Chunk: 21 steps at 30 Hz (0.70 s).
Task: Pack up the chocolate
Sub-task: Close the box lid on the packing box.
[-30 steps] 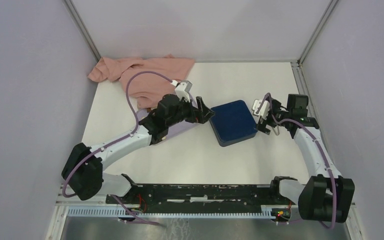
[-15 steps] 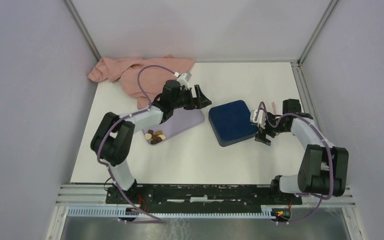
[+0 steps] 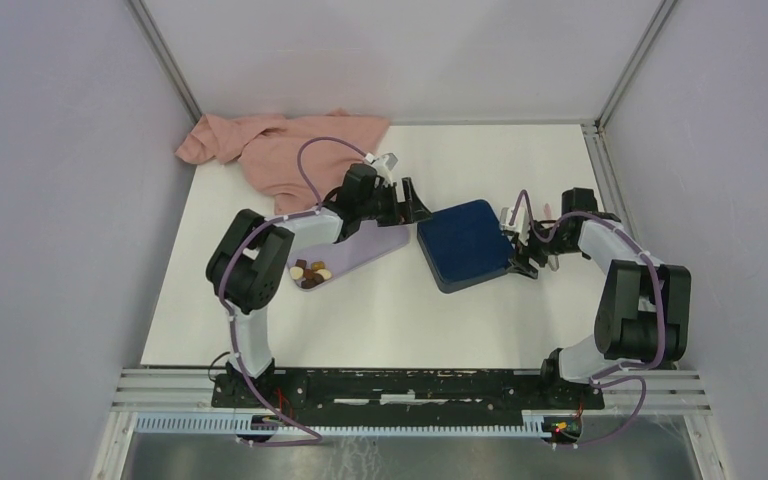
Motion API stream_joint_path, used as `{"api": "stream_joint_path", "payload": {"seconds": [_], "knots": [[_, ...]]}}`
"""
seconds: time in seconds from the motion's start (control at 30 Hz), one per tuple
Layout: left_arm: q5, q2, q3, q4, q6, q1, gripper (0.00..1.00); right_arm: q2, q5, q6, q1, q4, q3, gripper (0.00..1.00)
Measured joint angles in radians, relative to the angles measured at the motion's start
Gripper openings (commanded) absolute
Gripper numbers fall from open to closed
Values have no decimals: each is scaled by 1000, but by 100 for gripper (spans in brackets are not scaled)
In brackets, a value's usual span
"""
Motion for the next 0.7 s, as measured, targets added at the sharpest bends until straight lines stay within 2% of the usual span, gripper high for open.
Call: {"api": "stream_joint_path", "payload": {"seconds": [0.27, 0.53, 0.7], "knots": [[3, 19, 23, -6, 0, -35, 92, -18, 0, 50, 1, 22, 0, 68], [-13, 22, 27, -31, 0, -57, 91, -41, -7, 57, 1, 23, 0, 68], [-28, 22, 28, -57, -4, -62, 88, -54, -16, 55, 2, 22, 0, 67]]}}
